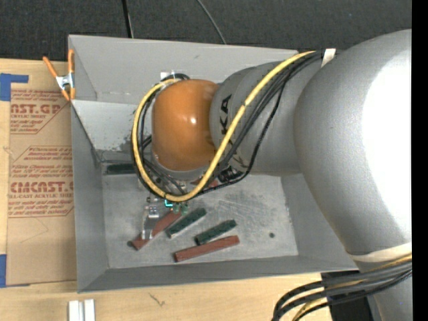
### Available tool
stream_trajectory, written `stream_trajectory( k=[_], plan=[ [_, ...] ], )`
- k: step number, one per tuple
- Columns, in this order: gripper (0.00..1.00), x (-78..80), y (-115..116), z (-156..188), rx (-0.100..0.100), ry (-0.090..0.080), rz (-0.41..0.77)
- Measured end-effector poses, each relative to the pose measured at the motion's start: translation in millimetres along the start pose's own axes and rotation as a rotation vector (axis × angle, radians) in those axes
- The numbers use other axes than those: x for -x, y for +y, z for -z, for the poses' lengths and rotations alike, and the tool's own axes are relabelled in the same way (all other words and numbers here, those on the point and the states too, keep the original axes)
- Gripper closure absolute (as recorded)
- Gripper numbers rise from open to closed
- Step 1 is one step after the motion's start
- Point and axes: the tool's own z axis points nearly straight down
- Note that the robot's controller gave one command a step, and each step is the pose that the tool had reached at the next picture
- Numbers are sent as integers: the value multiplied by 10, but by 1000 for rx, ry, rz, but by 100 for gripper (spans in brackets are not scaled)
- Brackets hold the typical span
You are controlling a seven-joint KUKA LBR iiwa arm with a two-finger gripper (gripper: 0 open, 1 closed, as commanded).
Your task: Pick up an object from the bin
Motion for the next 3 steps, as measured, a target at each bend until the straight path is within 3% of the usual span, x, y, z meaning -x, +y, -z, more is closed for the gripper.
stream_trajectory(
  k=[1,2,3],
  plan=[
    [0,22,-6,39,1,-7,-1],
    [100,-63,-664,-611,4,-16,184],
    [100,-63,-664,-612,4,-17,184]
  ],
)
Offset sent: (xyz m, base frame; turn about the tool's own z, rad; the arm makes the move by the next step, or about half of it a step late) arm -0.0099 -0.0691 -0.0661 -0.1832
